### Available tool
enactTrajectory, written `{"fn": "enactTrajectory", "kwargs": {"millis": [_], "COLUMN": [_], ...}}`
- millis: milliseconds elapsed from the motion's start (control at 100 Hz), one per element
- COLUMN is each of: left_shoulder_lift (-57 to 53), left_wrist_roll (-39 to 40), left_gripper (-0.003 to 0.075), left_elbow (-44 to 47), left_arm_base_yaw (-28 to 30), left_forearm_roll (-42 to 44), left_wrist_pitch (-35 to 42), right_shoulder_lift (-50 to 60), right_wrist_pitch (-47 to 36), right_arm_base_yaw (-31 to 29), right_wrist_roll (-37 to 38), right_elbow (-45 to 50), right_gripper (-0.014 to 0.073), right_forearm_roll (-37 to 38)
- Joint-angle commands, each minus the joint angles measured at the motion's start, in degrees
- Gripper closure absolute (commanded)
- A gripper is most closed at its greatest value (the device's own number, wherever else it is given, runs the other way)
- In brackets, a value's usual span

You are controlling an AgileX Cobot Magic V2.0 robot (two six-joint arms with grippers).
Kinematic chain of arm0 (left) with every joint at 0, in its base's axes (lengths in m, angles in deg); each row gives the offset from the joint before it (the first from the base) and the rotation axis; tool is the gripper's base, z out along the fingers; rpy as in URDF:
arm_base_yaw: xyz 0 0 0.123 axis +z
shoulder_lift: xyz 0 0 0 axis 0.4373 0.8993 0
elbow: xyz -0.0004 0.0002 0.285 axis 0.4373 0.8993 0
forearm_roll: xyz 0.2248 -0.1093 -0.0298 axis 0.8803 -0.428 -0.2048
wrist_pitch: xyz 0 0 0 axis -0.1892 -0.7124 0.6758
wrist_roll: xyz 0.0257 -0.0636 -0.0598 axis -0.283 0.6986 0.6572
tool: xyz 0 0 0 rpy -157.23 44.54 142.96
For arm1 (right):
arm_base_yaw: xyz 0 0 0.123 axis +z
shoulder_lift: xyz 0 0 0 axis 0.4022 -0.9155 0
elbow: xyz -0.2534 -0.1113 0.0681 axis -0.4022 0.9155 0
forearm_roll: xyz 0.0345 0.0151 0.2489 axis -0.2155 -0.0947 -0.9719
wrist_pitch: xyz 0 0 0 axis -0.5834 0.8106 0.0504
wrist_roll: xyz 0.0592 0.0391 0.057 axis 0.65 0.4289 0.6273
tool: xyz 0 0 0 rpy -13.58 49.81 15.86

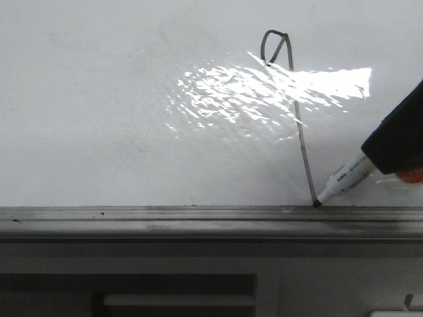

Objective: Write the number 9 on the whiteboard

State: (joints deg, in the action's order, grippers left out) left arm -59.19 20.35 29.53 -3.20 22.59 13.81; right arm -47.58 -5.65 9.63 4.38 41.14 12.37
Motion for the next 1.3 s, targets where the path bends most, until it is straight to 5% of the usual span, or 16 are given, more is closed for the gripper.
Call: {"fn": "enactTrajectory", "kwargs": {"millis": [0,140,310,380,640,980,1290], "left_shoulder_lift": [0.70,2.46,10.75,15.32,30.90,41.01,41.86], "left_wrist_roll": [0.67,-3.10,-18.81,-27.08,-57.16,-58.42,-58.42], "left_gripper": [0.0741,0.0709,0.0442,0.0391,0.0391,0.0401,0.0568], "left_elbow": [0.13,1.69,1.27,1.27,1.13,-4.81,-5.48], "left_arm_base_yaw": [0.19,0.08,-2.21,-4.04,-16.31,-25.41,-25.41], "left_forearm_roll": [-3.42,-8.22,-21.15,-27.93,-42.71,-43.01,-43.87], "left_wrist_pitch": [4.86,5.02,4.67,4.09,3.93,9.80,11.18], "right_shoulder_lift": [1.52,3.85,3.24,1.99,-2.49,-4.08,-4.08], "right_wrist_pitch": [-4.17,-2.96,1.68,2.85,3.59,0.42,0.31], "right_arm_base_yaw": [-0.26,1.54,9.04,12.71,22.49,25.48,25.48], "right_wrist_roll": [0.21,-2.24,-11.20,-13.26,-14.00,-14.00,-14.00], "right_elbow": [-3.42,-8.91,-14.93,-15.95,-16.17,-16.17,-16.17], "right_gripper": [0.0635,0.0636,0.0662,0.0662,0.0662,0.0662,0.0662], "right_forearm_roll": [2.24,2.13,0.44,0.00,-0.81,-2.76,-2.88]}}
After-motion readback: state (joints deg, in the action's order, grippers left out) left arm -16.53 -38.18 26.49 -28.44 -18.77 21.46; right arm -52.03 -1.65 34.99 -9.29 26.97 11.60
